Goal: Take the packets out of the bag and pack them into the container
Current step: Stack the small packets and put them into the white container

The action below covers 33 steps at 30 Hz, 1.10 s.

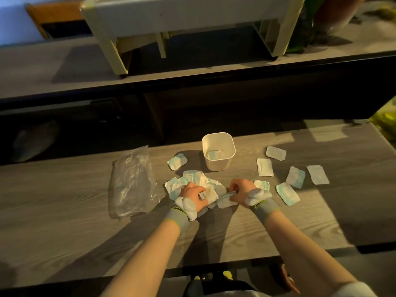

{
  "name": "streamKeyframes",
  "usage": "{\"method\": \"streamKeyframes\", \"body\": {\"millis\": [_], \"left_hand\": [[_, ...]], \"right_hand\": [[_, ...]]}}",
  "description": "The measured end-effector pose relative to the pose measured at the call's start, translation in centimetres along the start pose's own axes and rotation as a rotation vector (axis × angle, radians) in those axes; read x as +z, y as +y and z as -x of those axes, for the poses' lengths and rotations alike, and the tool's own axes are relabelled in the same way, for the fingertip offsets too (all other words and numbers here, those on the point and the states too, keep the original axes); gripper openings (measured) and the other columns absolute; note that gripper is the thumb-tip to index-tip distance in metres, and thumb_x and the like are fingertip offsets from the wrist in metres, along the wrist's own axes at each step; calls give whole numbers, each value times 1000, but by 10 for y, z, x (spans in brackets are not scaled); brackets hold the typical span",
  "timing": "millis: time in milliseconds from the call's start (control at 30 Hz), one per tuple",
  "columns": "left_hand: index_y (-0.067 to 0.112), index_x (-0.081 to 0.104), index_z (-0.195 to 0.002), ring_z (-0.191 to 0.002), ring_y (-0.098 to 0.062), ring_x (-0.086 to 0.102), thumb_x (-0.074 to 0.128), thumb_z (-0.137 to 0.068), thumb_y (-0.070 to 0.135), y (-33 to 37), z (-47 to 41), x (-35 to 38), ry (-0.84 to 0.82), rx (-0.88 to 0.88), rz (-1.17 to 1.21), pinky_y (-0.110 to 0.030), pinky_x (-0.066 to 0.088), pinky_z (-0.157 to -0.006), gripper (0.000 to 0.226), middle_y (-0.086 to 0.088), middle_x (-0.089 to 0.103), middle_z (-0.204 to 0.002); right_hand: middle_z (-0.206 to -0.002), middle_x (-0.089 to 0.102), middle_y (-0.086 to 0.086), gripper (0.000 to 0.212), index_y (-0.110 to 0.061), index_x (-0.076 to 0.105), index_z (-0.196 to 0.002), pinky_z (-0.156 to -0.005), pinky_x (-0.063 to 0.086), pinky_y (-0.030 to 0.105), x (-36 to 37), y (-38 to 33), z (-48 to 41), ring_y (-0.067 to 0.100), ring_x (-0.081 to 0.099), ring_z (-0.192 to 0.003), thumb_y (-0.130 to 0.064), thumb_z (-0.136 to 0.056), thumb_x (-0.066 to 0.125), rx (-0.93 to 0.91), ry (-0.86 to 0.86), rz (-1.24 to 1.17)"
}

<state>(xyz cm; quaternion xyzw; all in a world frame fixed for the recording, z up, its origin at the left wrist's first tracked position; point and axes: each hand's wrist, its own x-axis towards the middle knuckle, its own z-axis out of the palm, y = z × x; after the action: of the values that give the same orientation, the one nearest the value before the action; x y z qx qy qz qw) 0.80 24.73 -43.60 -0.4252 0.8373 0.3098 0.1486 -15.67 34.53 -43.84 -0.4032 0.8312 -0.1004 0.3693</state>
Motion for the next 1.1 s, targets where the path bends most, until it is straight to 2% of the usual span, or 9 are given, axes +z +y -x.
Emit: {"method": "streamKeyframes", "body": {"millis": [200,400,533,600,667,733,867,1000,1100], "left_hand": [[6,59,-121,-115,-28,56,56,-91,23,16,-1,-7,145,-20,402,-29,44,-96,35,-11,59,-125],[8,54,-98,-81,-21,50,51,-92,10,13,4,-18,97,-42,675,-31,39,-70,7,-7,52,-76],[-7,59,-108,-63,-24,63,46,-91,1,-21,7,-34,296,-140,746,-27,50,-55,23,-19,61,-90],[-10,59,-110,-74,-21,62,46,-90,-1,-43,10,-48,428,-204,772,-33,53,-71,25,-14,59,-94],[-9,59,-111,-91,-26,62,46,-90,0,-61,12,-60,488,-237,777,-37,51,-85,26,-14,63,-101],[-6,59,-110,-96,-37,66,46,-90,3,-80,15,-68,494,-261,778,-45,53,-89,25,-22,67,-109],[-1,60,-102,-91,-40,69,44,-91,0,-94,24,-74,495,-272,803,-41,53,-74,19,-18,64,-96],[-6,59,-106,-90,-39,69,44,-92,1,-104,25,-74,478,-281,819,-30,47,-59,21,-19,63,-94],[1,59,-97,-90,-40,69,45,-90,2,-109,23,-73,476,-288,819,-41,53,-67,16,-25,66,-98]], "right_hand": [[-65,54,0,30,-20,53,-68,-54,42,24,-31,4,13,16,51,-62,3,-75,72,91,175,-595],[-54,56,-3,34,-17,54,-65,-47,44,10,-9,-42,1,5,53,-47,11,-74,70,-21,68,-672],[-68,60,3,27,-25,56,-66,-59,52,22,11,-64,-14,9,59,-56,-5,-81,69,-11,83,-608],[-77,64,6,21,-26,59,-66,-77,55,37,23,-77,-21,21,61,-74,-14,-82,67,-23,88,-496],[-88,65,4,3,-22,63,-79,-81,53,36,28,-90,-19,23,61,-83,-22,-82,65,-35,76,-338],[-104,64,5,27,-18,62,-105,-81,49,32,37,-107,-24,25,63,-97,-33,-82,65,-43,-4,-171],[-138,46,7,86,-13,40,-136,-103,43,38,57,-132,-35,27,46,-129,-60,-69,68,13,-46,130],[-145,33,6,88,-18,30,-139,-106,42,44,71,-145,-46,27,36,-137,-39,-69,79,110,-87,253],[-135,42,5,65,-19,43,-128,-99,45,37,71,-141,-47,26,45,-128,-32,-73,74,62,-44,257]]}}
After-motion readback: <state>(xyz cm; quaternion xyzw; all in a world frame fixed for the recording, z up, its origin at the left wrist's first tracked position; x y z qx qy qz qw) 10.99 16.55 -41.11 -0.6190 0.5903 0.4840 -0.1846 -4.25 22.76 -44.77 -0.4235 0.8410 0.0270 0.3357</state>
